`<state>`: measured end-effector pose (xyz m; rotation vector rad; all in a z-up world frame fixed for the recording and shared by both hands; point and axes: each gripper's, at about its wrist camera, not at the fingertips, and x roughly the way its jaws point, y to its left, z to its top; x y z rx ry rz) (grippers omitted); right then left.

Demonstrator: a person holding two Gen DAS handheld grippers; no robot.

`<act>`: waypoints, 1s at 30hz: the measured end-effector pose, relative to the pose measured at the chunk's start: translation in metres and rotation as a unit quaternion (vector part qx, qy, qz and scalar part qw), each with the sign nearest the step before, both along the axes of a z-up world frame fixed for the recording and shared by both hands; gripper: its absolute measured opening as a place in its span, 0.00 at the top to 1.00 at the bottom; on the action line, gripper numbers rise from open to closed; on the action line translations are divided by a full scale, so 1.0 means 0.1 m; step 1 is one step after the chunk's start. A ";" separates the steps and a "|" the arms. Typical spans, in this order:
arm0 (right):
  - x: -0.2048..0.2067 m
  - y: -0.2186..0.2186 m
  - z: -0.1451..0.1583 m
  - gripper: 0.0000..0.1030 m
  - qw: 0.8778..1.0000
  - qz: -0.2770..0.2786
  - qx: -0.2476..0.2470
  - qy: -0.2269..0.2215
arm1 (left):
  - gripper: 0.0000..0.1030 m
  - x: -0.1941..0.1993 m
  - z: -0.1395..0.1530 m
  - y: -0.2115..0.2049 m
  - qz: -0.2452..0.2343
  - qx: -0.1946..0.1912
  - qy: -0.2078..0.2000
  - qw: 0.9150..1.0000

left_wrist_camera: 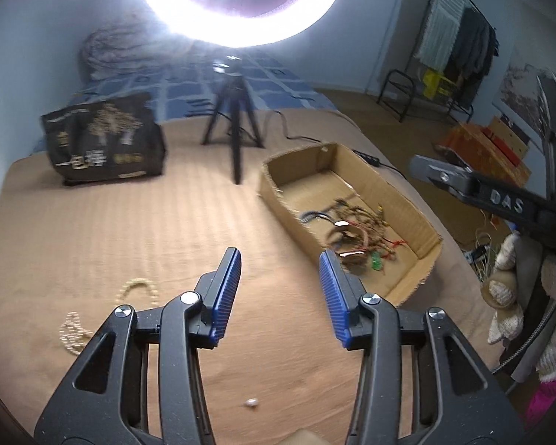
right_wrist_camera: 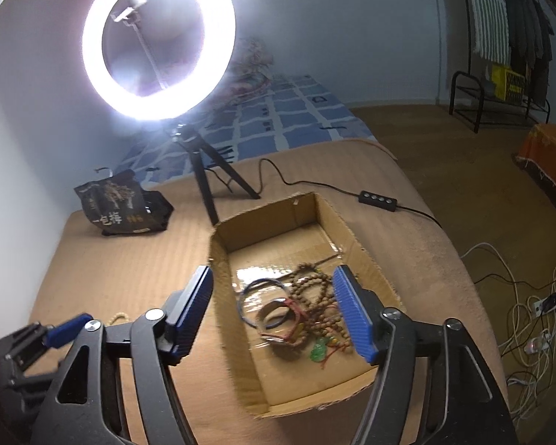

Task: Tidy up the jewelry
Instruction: 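Move both tools back toward the pearl necklace and green bead bracelet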

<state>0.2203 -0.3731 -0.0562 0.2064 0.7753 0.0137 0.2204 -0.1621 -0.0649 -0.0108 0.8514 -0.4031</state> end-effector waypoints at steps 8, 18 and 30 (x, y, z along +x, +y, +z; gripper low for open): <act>-0.14 0.51 0.09 0.31 0.999 0.035 -0.009 -0.005 | 0.56 -0.02 0.11 0.70 0.045 0.006 -0.009 0.999; -0.18 1.12 -0.01 0.30 0.996 0.085 -0.004 -0.002 | 0.56 0.06 0.02 1.72 0.115 0.006 0.009 0.993; -0.10 1.68 -0.42 0.30 0.990 0.140 -0.001 0.032 | 0.56 0.18 -0.36 2.57 0.155 -0.011 0.066 0.986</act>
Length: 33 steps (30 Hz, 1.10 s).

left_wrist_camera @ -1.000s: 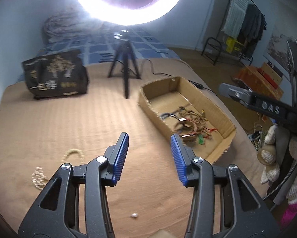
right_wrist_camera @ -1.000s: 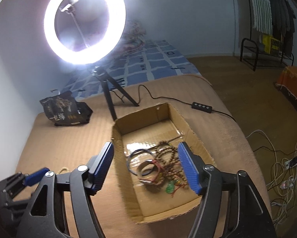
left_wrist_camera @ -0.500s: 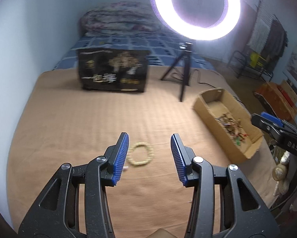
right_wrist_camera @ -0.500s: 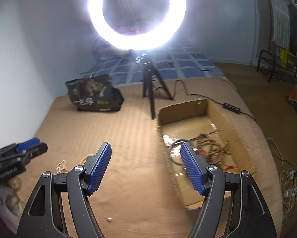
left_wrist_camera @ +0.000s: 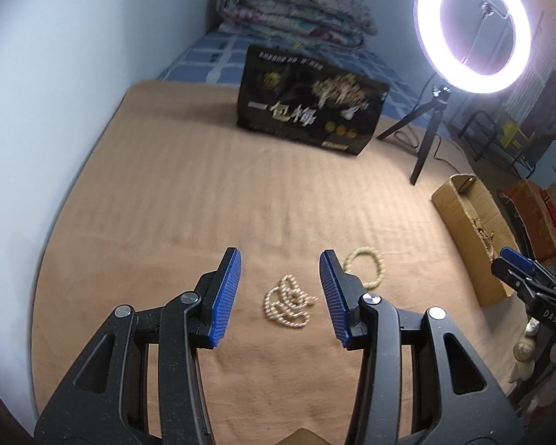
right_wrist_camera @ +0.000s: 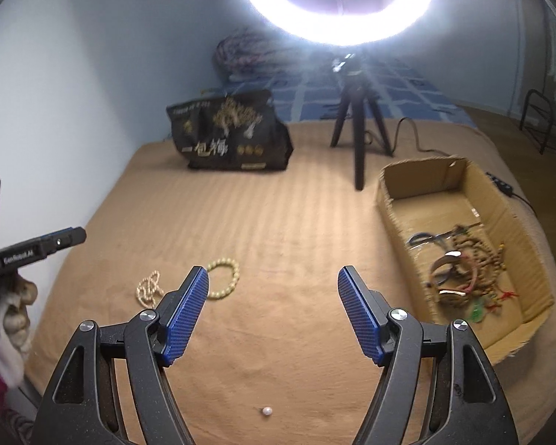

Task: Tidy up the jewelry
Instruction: 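Move both tools back toward the pearl necklace and green bead bracelet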

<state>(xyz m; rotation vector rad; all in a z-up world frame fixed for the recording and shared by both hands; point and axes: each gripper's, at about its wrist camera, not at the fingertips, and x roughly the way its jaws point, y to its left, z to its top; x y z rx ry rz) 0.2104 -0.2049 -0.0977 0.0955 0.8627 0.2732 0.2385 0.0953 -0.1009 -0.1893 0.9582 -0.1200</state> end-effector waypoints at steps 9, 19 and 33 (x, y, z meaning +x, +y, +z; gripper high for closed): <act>0.22 0.17 -0.31 0.30 0.999 0.016 -0.010 0.041 | 0.56 0.03 -0.32 -0.01 -0.018 -0.015 0.041 0.999; 0.46 0.40 -0.64 0.30 0.994 0.053 -0.025 0.089 | 0.56 0.07 -0.70 -0.31 -0.054 0.008 0.085 0.995; 0.66 0.70 -1.02 0.30 0.989 0.076 -0.048 0.117 | 0.57 0.19 -0.97 -0.42 -0.068 0.038 0.099 0.992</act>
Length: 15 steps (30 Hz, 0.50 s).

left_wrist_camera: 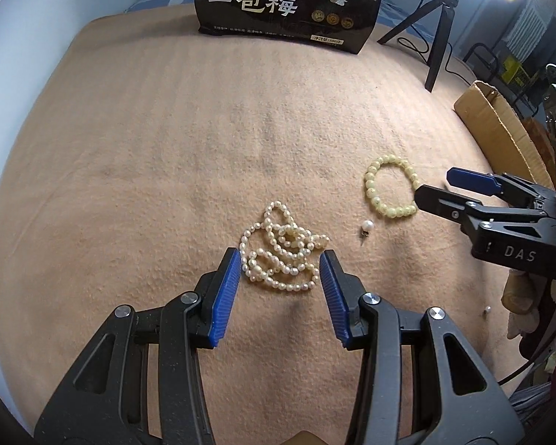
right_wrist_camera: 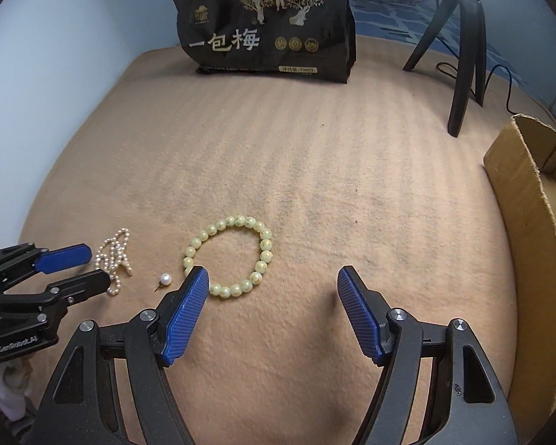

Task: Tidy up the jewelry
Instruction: 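Move both tools back toward the pearl necklace and green bead bracelet, then close the left tool on the pearl necklace while the right tool grasps the green bead bracelet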

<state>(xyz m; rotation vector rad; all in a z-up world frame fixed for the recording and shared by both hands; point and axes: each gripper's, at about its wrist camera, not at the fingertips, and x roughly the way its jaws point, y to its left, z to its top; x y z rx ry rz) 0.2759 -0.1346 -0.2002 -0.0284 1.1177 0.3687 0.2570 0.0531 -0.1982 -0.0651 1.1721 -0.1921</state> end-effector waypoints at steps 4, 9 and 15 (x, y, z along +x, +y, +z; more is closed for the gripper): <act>0.05 0.02 -0.07 0.38 1.000 -0.002 -0.004 0.004 | 0.57 0.04 -0.05 -0.02 -0.007 0.004 0.001 1.000; 0.11 0.07 -0.11 0.39 1.000 0.001 -0.015 0.000 | 0.56 0.09 -0.12 -0.05 -0.009 0.012 0.000 1.000; 0.16 0.21 -0.17 0.42 0.999 0.015 -0.045 -0.011 | 0.60 0.14 -0.16 -0.09 -0.009 0.030 -0.012 0.999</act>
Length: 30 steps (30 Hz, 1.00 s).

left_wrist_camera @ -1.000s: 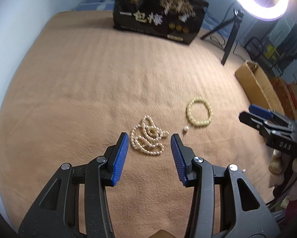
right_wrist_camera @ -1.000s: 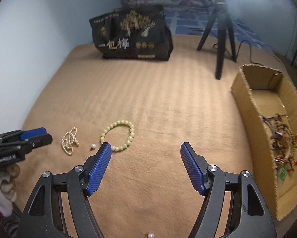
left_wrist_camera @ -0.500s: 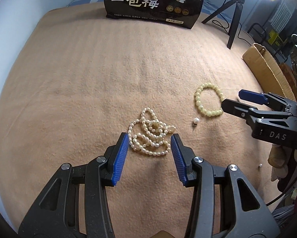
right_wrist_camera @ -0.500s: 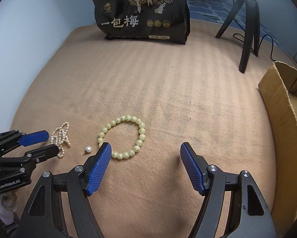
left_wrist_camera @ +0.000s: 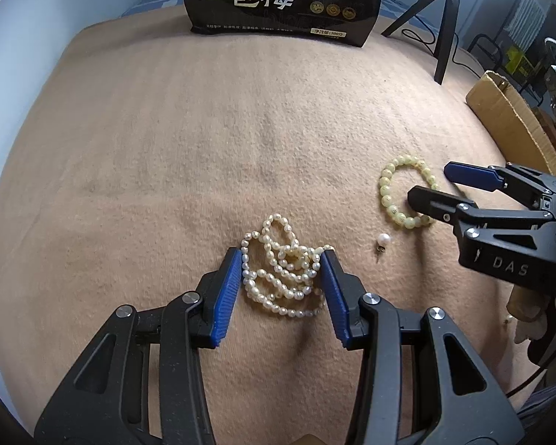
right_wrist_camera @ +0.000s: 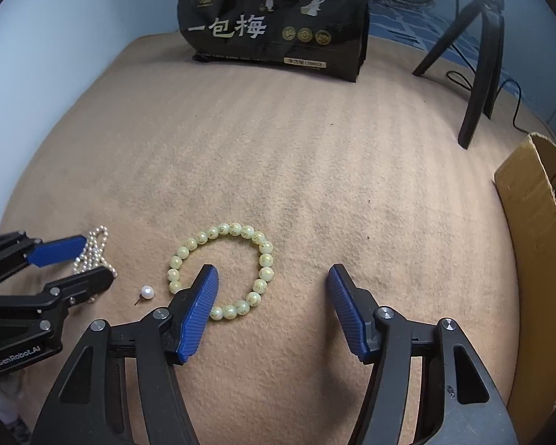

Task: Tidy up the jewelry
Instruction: 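Close the left tool on the pearl necklace while the right tool grasps the green bead bracelet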

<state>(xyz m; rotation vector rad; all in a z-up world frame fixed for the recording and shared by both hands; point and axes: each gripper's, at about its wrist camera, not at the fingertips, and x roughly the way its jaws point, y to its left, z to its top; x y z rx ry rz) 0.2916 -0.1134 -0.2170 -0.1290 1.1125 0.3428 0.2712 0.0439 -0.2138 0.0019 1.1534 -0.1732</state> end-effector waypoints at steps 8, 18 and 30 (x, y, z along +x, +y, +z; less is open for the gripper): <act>-0.02 0.06 0.02 0.84 1.000 0.017 -0.004 -0.007 | 0.87 0.01 0.00 0.07 0.013 0.010 -0.008 1.000; -0.10 0.02 0.11 0.94 1.000 0.016 0.026 -0.005 | 0.94 -0.02 0.04 0.08 0.018 0.014 -0.015 1.000; -0.23 0.00 0.36 0.94 0.998 0.019 0.049 -0.032 | 0.98 -0.09 0.22 0.19 0.036 0.005 -0.033 0.999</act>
